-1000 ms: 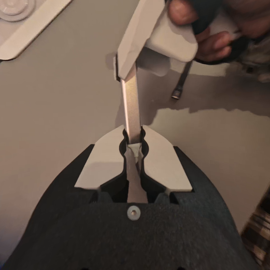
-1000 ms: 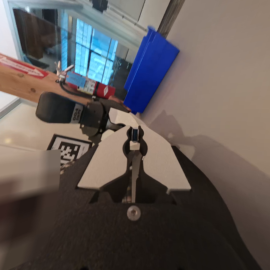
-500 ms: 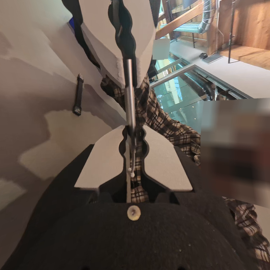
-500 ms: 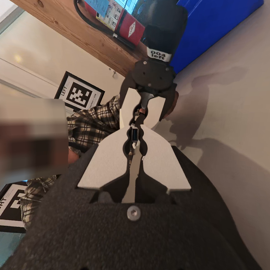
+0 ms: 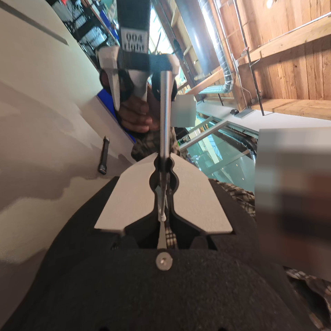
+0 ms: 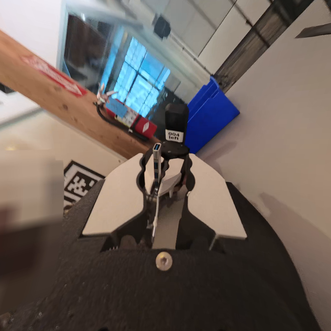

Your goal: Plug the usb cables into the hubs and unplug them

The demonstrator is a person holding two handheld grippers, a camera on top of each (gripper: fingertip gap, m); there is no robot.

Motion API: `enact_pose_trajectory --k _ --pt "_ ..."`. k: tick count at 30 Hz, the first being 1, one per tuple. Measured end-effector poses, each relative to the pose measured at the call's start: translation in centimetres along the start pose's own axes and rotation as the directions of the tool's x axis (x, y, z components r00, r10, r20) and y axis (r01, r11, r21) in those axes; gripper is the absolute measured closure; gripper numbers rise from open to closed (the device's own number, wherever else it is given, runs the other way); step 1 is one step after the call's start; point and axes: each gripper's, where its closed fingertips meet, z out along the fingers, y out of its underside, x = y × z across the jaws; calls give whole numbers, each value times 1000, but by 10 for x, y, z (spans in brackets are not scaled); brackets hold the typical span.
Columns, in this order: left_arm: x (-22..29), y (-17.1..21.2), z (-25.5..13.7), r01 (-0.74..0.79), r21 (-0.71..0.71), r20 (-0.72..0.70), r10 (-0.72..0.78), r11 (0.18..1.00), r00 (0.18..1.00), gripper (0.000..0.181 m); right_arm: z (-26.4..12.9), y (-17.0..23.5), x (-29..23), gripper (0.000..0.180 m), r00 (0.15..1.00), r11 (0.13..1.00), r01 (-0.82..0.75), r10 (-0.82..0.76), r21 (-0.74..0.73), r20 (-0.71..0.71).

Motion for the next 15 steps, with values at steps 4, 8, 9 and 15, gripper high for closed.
enact_pose_trajectory --k 4,8,9,15 --pt "-1 3 9 24 75 -8 -23 997 1000 174 6 5 -7 141 997 990 -74 71 123 31" --pt "0 5 14 52 115 -25 -50 992 998 174 21 21 -5 144 995 994 -94 95 60 -10" --pt "1 6 15 58 118 -33 -55 991 998 174 24 22 -2 144 995 994 -96 98 56 -28" --pt "-5 8 12 55 117 7 -56 992 998 172 27 23 -3 173 986 985 -166 168 47 -24"
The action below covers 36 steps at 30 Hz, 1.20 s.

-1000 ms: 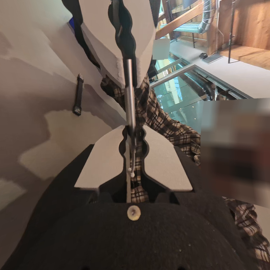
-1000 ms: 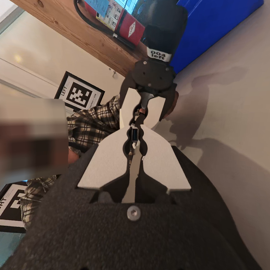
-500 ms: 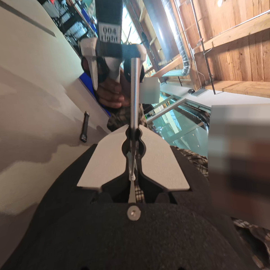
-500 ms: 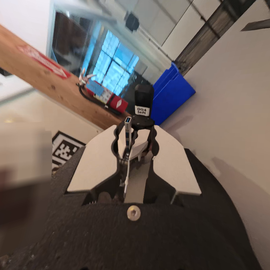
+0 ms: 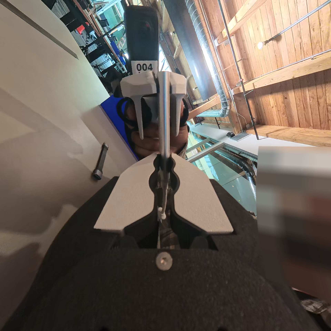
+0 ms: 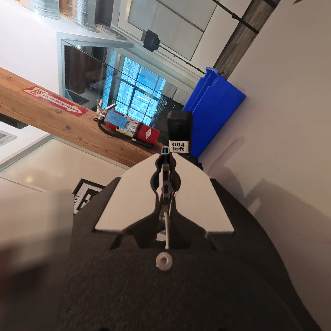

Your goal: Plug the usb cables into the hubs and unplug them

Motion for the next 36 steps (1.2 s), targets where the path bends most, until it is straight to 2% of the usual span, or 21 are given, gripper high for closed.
enact_pose_trajectory --k 3,7,11,13,27,29,30,33,36 --pt "-2 -2 -5 -19 7 20 19 1000 1000 165 -5 -4 1 173 999 999 -38 37 21 11" --pt "-3 -3 -6 -26 4 27 26 1000 999 164 -10 -6 6 173 997 996 -72 72 46 18" --pt "-4 -8 0 -14 9 9 14 1000 1000 164 -9 -5 10 173 997 995 -75 75 72 8" --pt "-7 -8 2 -24 -6 19 24 1000 1000 171 -9 -5 10 173 997 993 -80 79 89 13" --pt "-9 -5 3 -76 -57 47 79 995 996 174 -16 -4 2 172 990 990 132 -128 53 -64" --pt "-7 -6 3 -69 -49 33 70 996 997 174 -24 -8 2 157 981 982 175 -168 69 -96" --pt "-6 -8 2 -65 -43 26 66 997 997 174 -30 -9 0 156 974 976 207 -199 68 -112" --pt "-5 -13 -3 -64 -42 25 65 997 998 174 -63 -3 -6 155 909 927 374 -370 -17 -190" --pt "-3 -23 -8 -67 -49 11 67 997 998 174 -110 21 5 155 730 780 536 -620 -321 -288"
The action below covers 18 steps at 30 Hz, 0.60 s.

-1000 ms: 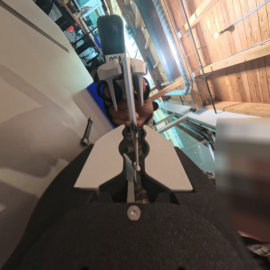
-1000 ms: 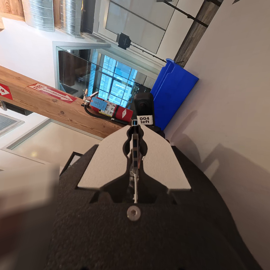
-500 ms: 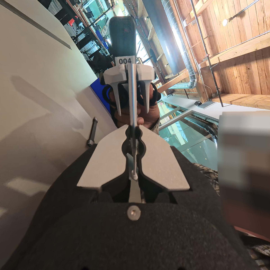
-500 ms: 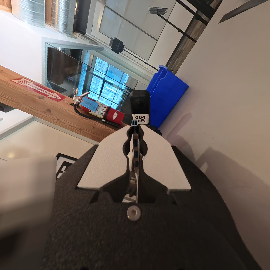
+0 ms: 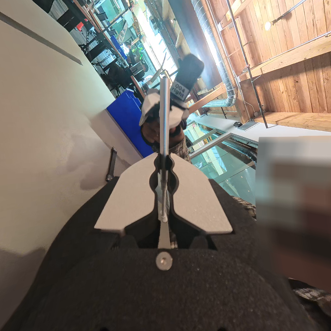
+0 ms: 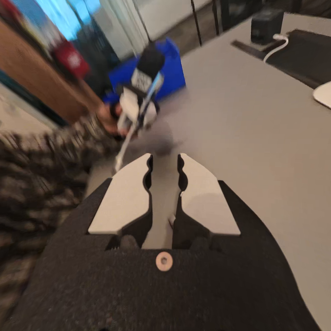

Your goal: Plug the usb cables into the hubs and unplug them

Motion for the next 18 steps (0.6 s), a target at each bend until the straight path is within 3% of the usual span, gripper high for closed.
enact_pose_trajectory --k 2,5,8,13,18 --pt "-3 -7 -2 -16 -3 7 16 1000 1000 174 -21 38 6 150 978 954 176 -198 -241 -72" --pt "-7 -15 -2 -26 -6 -9 26 1000 1000 174 -41 86 11 149 890 770 366 -453 -522 -45" --pt "-12 -20 -4 -24 9 -40 24 1000 999 174 -40 111 10 149 842 665 451 -539 -595 35" --pt "-13 -23 -12 -33 24 -65 35 999 997 174 -37 104 7 155 859 696 451 -509 -559 59" --pt "-12 -27 -22 -52 56 -63 56 997 996 174 -13 124 8 154 832 514 486 -521 -707 193"
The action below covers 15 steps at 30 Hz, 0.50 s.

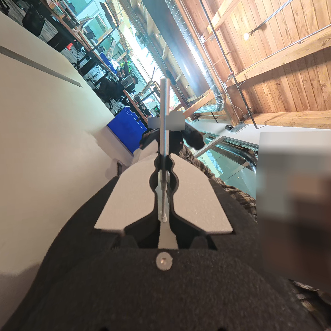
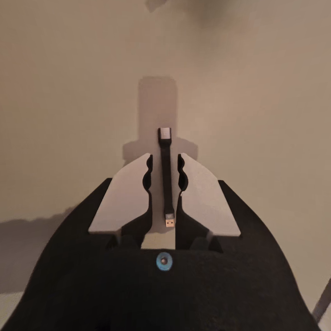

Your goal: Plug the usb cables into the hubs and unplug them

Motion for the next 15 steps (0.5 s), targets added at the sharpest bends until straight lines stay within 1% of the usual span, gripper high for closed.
enact_pose_trajectory --k 3,6,7,8,10,13,14,15 --pt "-1 -4 -6 -16 22 7 16 1000 1000 174 20 -1 -2 154 997 990 59 -52 -129 53" --pt "-5 -8 -12 -15 37 15 15 999 1000 174 35 4 -1 153 995 972 68 -50 -224 88" --pt "-6 -8 -13 -12 40 13 12 999 1000 174 40 5 0 155 995 968 64 -43 -244 91" --pt "-6 -9 -14 -11 40 13 10 999 1000 174 43 6 0 162 995 962 56 -31 -266 97" --pt "-8 -8 -15 -20 31 21 19 999 1000 174 44 4 2 165 996 955 36 -10 -293 91" --pt "-8 -11 -18 -41 37 29 40 998 999 174 43 3 5 165 994 938 -70 93 -340 54" --pt "-7 -13 -20 -44 48 24 43 998 999 174 41 1 7 165 990 934 -124 141 -335 27" --pt "-6 -15 -21 -46 58 23 45 997 999 174 36 -5 10 165 979 934 -193 205 -299 8"
